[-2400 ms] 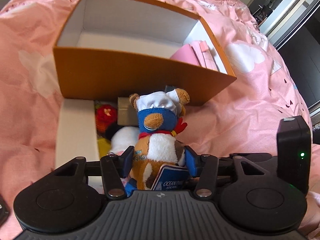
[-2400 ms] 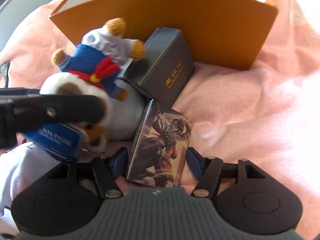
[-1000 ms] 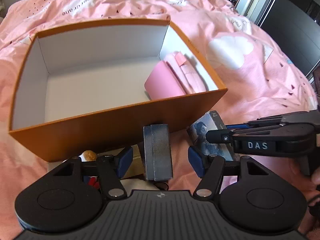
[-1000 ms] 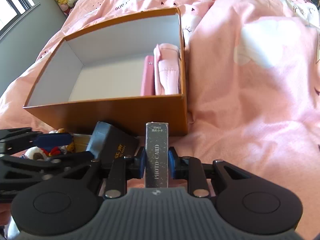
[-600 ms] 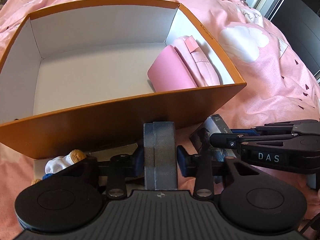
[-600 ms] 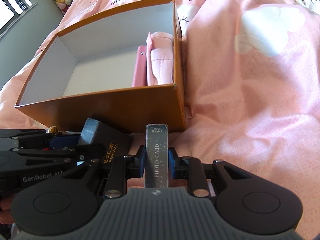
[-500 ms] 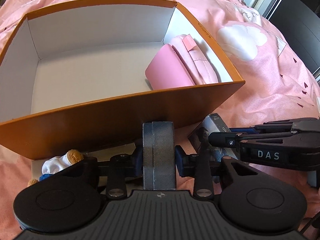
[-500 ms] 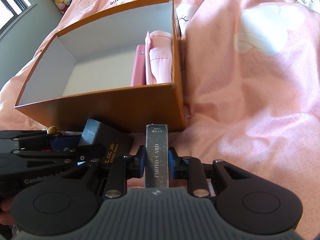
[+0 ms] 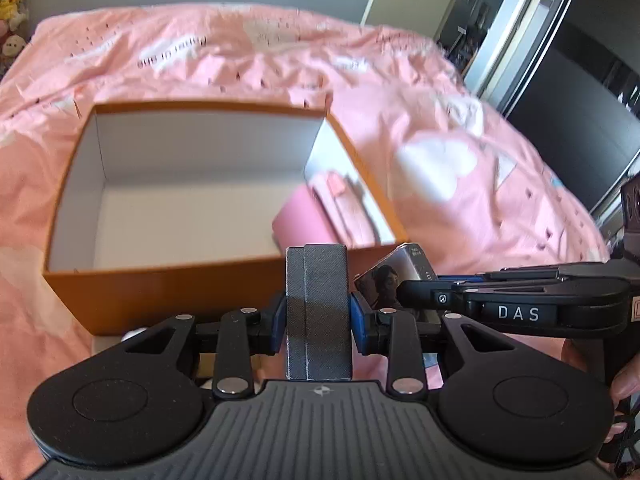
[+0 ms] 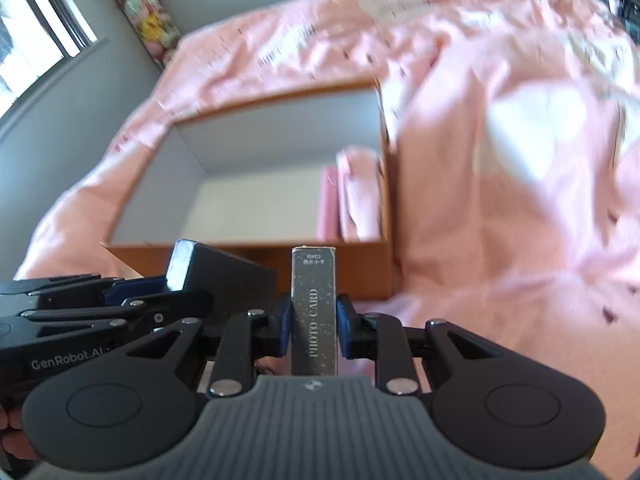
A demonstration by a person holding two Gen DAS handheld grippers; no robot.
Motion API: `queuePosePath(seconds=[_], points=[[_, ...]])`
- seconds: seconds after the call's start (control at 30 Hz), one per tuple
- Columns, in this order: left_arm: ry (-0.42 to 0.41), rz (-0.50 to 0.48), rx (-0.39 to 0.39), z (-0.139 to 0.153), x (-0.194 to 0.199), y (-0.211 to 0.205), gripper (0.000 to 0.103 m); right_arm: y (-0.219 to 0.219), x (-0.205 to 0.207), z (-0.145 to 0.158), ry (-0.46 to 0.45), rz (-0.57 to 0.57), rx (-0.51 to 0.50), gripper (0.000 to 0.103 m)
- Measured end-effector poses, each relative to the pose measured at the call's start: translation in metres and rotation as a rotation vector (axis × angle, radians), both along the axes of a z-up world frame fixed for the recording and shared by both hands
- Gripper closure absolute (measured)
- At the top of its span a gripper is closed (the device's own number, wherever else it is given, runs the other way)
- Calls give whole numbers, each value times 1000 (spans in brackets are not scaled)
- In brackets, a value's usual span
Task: Organize objects
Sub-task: 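Lower both boxes into the box beside the pink items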
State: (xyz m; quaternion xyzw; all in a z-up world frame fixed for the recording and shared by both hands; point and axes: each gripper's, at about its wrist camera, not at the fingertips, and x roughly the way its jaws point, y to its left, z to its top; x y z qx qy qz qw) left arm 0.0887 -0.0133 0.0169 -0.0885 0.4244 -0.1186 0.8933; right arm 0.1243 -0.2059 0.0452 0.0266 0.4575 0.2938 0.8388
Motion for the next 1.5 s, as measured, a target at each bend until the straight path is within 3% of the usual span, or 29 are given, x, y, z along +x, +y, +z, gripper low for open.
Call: queuePosePath(seconds=[0.33, 0.57, 1.03, 1.5], points=[[-189, 103, -57, 56, 6, 20, 67, 24, 5, 62, -184, 36, 93, 79], [-218, 228, -28, 56, 37, 35, 67, 56, 34, 67, -225, 23, 122, 79], [23, 290, -5, -18, 94, 60, 67, 105, 85, -25, -23, 12, -1, 79], [158, 254, -32, -54, 114, 66, 67, 106, 96, -65, 81, -47, -125, 79]])
